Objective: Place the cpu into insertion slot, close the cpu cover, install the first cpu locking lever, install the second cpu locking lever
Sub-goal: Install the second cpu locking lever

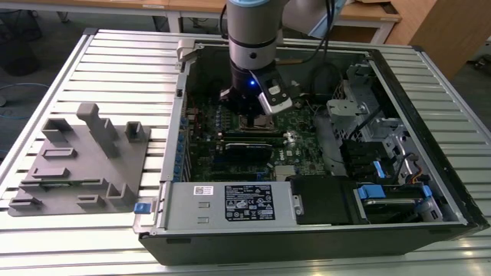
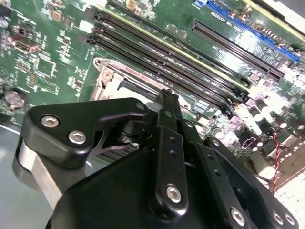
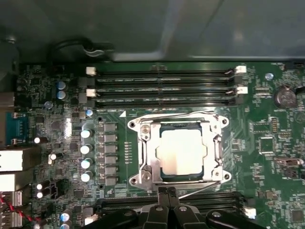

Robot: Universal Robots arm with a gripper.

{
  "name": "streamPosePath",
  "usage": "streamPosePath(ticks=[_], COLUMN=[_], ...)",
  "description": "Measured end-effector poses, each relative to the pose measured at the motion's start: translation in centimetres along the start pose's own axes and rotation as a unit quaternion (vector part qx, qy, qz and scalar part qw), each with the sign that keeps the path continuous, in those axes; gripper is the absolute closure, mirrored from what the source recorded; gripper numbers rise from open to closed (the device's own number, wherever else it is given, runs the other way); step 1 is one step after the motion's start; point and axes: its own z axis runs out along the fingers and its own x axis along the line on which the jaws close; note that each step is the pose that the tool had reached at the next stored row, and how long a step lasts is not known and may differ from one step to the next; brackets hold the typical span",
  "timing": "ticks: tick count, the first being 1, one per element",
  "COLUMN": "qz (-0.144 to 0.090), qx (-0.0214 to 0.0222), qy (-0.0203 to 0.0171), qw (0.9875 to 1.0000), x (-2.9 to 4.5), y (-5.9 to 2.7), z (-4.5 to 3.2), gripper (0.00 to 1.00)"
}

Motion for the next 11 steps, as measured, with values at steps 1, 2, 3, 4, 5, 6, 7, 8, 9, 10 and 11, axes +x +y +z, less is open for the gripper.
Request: streamPosePath(ticks=[1, 2, 3, 4, 5, 6, 7, 8, 9, 10, 11], qz=[-0.001, -0.002, -0.003, -0.003, -0.004, -0.004, -0.005, -0.005, -0.005, -0.006, -0.006], qx=[0.0, 0.0001, 0.0003, 0.0005, 0.0006, 0.0007, 0.0008, 0.001, 0.001, 0.001, 0.001], qy=[0.0001, 0.0001, 0.0002, 0.0002, 0.0002, 0.0002, 0.0002, 0.0002, 0.0002, 0.0002, 0.0002], qw=[1.0, 1.0, 1.0, 1.0, 1.0, 1.0, 1.0, 1.0, 1.0, 1.0, 1.0], x=[0.1, 0.18, 0.26, 0.32, 0.38, 0.44, 0.5, 0.55, 0.58, 0.59, 0.59], y=[-0.01, -0.04, -0.08, -0.13, -0.19, -0.26, -0.32, -0.37, -0.41, -0.42, -0.42], z=[0.05, 0.09, 0.09, 0.1, 0.1, 0.1, 0.1, 0.1, 0.11, 0.12, 0.12], gripper=[0.89, 0.89, 0.89, 0.89, 0.89, 0.89, 0.89, 0.89, 0.89, 0.89, 0.89])
